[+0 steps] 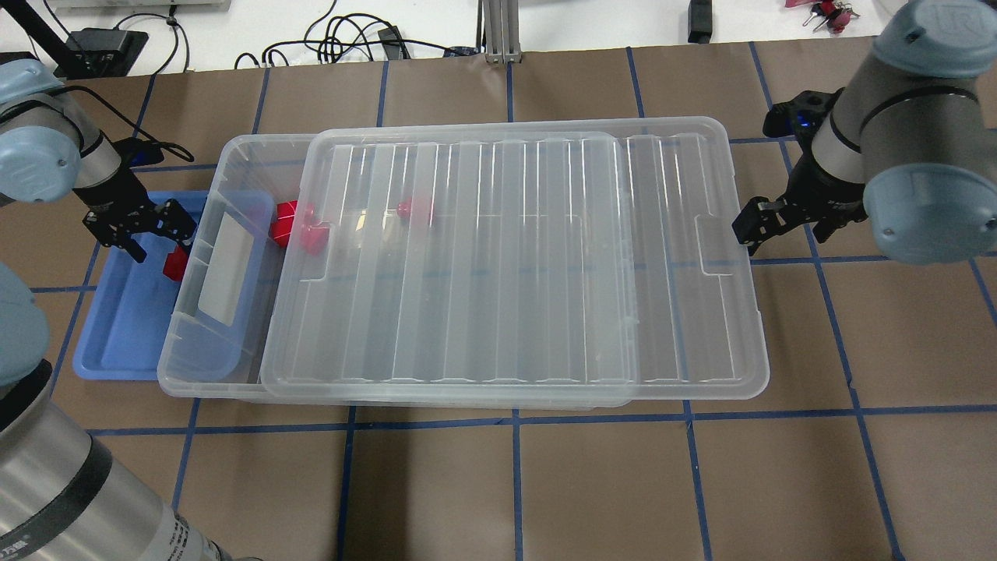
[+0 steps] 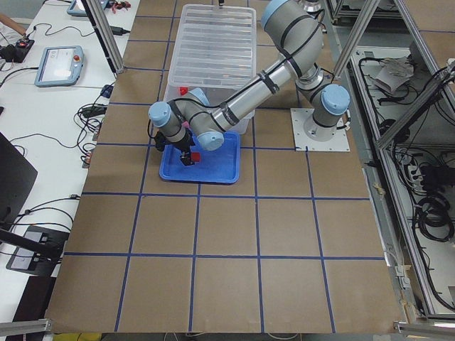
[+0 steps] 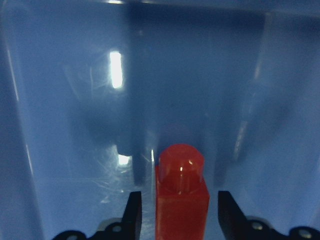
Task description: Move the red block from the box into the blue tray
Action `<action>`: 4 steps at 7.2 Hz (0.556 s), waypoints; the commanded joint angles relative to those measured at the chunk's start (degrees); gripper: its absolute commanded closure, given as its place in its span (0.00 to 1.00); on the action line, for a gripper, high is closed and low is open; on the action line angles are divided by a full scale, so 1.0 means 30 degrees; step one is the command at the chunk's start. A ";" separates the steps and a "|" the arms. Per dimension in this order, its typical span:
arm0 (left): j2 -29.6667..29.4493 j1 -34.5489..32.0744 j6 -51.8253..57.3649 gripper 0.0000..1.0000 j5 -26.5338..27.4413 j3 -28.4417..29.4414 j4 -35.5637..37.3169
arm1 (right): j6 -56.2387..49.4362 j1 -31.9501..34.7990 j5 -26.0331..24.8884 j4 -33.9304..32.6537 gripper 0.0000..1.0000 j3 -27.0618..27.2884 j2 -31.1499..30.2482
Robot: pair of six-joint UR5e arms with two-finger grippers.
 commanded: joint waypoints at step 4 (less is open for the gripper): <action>0.4145 -0.1810 -0.0604 0.00 -0.0830 0.2777 -0.4148 | 0.2476 0.2804 0.0041 -0.1015 0.00 -0.0175 0.0649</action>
